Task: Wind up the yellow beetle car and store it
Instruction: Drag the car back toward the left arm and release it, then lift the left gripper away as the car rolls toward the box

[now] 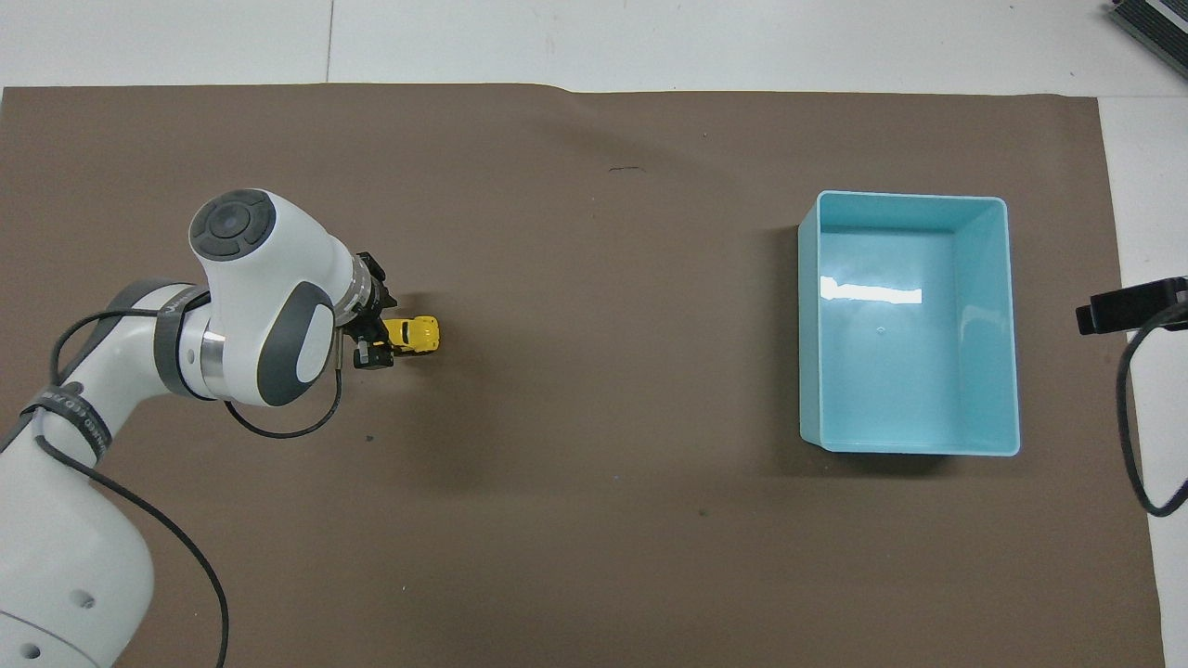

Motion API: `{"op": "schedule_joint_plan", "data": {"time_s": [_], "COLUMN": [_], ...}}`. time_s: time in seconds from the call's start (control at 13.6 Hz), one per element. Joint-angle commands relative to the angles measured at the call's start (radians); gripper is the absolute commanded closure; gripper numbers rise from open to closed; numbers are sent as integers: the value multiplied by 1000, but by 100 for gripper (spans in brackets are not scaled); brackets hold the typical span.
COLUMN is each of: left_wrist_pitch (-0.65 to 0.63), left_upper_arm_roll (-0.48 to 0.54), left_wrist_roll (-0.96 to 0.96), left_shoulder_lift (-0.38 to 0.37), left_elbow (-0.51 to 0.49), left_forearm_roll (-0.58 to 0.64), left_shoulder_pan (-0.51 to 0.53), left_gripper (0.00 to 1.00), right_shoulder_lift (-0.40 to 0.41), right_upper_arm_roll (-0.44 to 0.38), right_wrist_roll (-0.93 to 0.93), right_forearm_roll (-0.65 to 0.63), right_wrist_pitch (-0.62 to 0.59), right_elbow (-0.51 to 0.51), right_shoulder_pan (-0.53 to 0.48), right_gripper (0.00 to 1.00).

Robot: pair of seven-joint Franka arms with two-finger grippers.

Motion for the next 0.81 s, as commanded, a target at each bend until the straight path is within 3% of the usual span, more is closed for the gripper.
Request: {"op": "schedule_joint_plan", "data": {"time_s": [0.0, 0.73], "left_wrist_pitch": [-35, -24], "left_upper_arm_roll": [-5, -2], "left_wrist_roll": [13, 19], "left_shoulder_lift": [-19, -19], "left_elbow": [7, 26], "left_forearm_roll": [15, 16], "left_shoulder_pan": [13, 13], "left_gripper": [0, 0], "right_shoulder_lift": [-15, -15], "right_upper_arm_roll": [4, 4], "right_wrist_roll": [8, 8], "right_forearm_roll": [10, 10], "right_wrist_pitch": [-9, -9], "right_elbow": [-6, -6], "right_shoulder_pan": [-6, -6], "right_gripper": [0, 0]}}
